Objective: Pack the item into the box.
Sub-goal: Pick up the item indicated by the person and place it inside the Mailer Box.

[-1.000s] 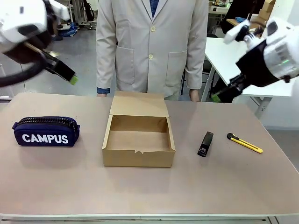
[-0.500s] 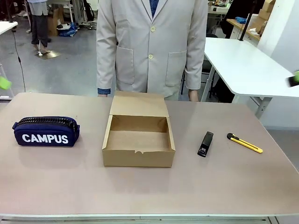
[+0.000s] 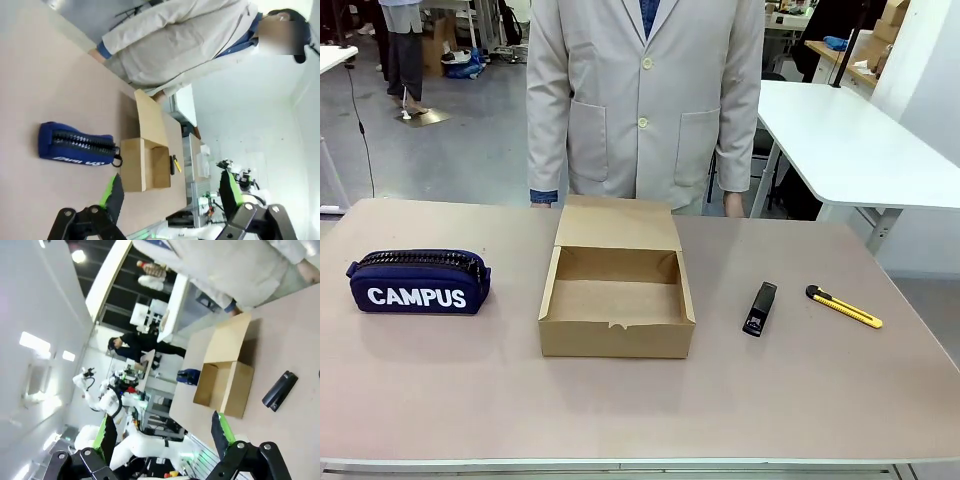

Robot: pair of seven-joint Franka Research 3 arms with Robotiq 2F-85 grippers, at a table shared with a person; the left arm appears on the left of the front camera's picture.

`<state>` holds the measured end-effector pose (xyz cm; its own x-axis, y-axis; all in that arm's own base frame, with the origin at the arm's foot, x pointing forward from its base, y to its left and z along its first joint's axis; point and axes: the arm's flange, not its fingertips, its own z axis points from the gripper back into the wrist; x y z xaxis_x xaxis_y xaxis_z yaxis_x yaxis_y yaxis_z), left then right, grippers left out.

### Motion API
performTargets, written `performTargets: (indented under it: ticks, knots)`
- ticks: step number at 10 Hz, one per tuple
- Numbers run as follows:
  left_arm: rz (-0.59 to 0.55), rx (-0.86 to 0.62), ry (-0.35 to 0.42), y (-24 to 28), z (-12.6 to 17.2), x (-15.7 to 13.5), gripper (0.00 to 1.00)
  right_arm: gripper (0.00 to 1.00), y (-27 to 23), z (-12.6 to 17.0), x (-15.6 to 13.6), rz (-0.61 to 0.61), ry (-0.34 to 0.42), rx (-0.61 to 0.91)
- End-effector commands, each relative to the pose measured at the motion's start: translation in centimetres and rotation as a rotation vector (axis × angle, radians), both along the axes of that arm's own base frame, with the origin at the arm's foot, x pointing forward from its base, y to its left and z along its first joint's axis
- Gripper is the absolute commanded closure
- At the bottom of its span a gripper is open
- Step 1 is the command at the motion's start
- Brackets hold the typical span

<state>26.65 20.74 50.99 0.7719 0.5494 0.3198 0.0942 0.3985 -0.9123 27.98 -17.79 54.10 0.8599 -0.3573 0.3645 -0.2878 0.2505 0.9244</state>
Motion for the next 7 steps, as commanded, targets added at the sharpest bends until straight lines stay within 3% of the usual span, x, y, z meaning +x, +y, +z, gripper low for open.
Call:
performTargets:
  ticks: [1, 7]
  knots:
    - [-0.127, 0.119, 0.039, -0.5, 0.81, -0.03, 0.0, 0.0, 0.21, 2.24, -0.65, 0.06, -0.073, -0.053]
    - [-0.127, 0.119, 0.039, -0.5, 0.81, -0.03, 0.0, 0.0, 0.21, 2.24, -0.65, 0.06, -0.073, -0.053]
